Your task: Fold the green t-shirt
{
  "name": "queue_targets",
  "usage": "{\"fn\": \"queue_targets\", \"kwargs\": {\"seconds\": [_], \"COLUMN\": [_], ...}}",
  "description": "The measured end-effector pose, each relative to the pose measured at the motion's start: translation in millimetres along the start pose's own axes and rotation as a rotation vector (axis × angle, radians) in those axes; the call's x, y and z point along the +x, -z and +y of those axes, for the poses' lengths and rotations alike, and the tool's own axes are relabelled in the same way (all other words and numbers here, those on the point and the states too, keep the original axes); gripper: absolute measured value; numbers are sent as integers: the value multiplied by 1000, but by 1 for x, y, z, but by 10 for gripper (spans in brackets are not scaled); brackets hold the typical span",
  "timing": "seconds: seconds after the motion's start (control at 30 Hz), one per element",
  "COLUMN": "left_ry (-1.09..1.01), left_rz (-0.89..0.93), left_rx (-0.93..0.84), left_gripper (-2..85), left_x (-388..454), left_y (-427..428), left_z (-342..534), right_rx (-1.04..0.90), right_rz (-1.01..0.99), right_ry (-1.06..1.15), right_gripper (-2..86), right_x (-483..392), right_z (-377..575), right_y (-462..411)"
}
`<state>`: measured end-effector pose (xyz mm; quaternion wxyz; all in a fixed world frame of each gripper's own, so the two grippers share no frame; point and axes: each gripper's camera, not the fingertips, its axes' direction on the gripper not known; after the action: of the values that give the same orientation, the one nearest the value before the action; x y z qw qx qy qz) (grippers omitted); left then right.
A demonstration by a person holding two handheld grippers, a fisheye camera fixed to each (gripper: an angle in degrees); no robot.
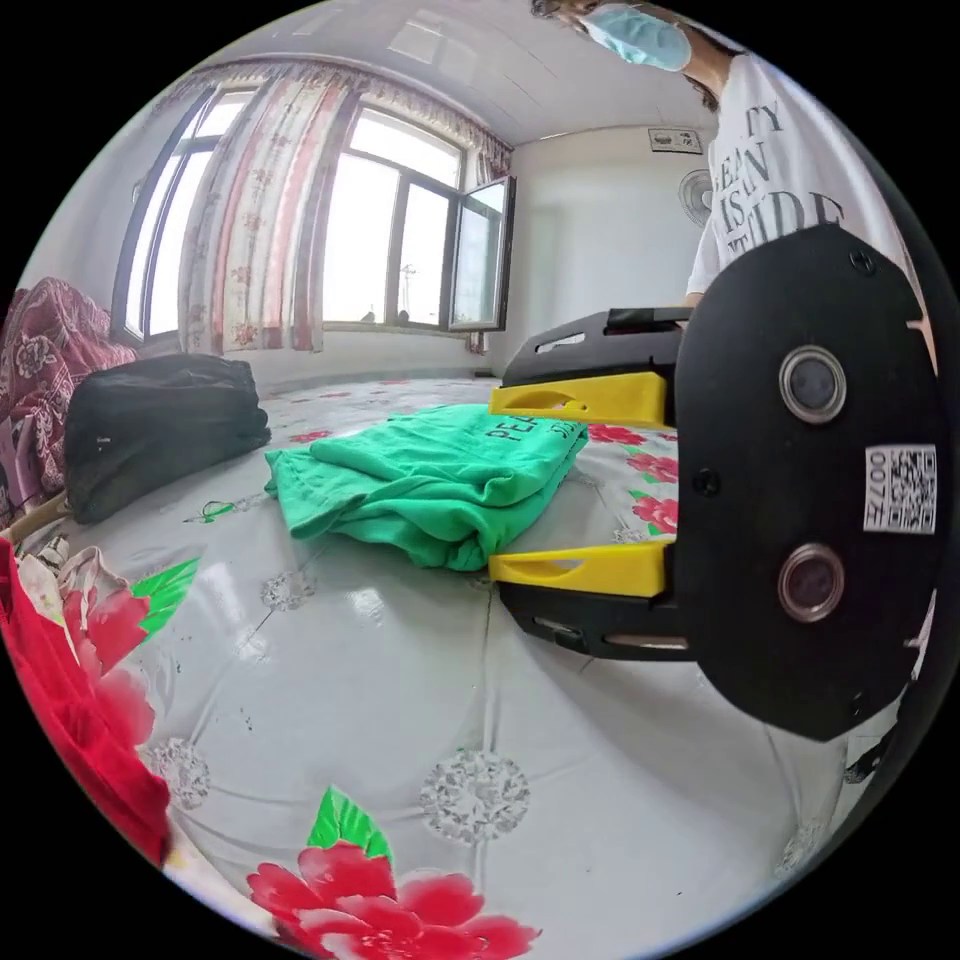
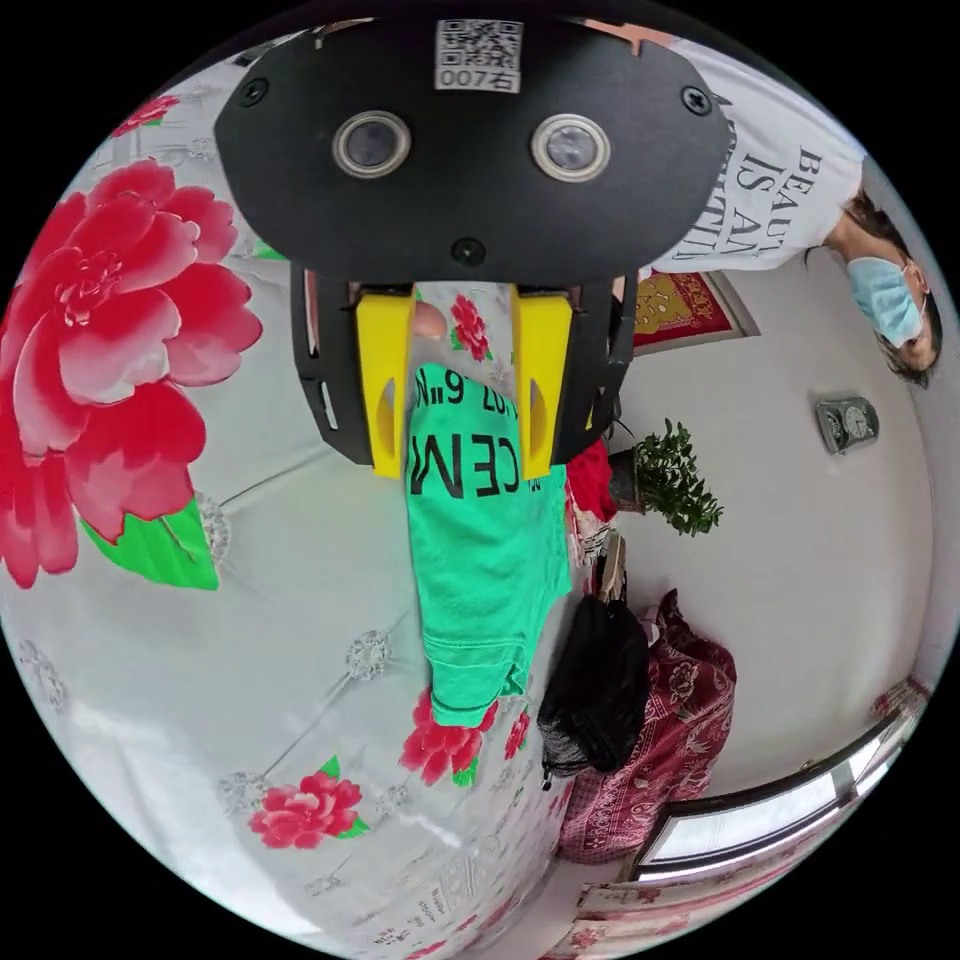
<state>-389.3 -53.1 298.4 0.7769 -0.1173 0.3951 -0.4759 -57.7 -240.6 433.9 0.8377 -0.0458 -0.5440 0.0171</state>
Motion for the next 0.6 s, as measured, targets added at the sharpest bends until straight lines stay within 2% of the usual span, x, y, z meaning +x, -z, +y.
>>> {"fn": "queue_targets", "kwargs": {"seconds": [0.07, 0.13, 0.33, 0.5, 0.6], "left_ry": [38, 24, -172, -391, -396], "left_rz": [21, 82, 115, 81, -28], "left_rx": [-15, -3, 123, 358, 471], "left_gripper": [66, 55, 49, 49, 50], "left_x": [-2, 4, 80, 144, 136], "left_y": [-4, 0, 59, 183, 248], "left_z": [-8, -20, -91, -104, -75], "right_rx": [5, -16, 2, 11, -53], "right_rz": [15, -12, -131, -262, -281], "right_ry": [-29, -9, 212, 514, 584], "right_gripper": [85, 76, 49, 45, 52], "right_x": [-2, -17, -154, -313, -363], "right_z": [-4, -11, -47, -44, -24], "right_y": [-3, -5, -20, -74, -134]}}
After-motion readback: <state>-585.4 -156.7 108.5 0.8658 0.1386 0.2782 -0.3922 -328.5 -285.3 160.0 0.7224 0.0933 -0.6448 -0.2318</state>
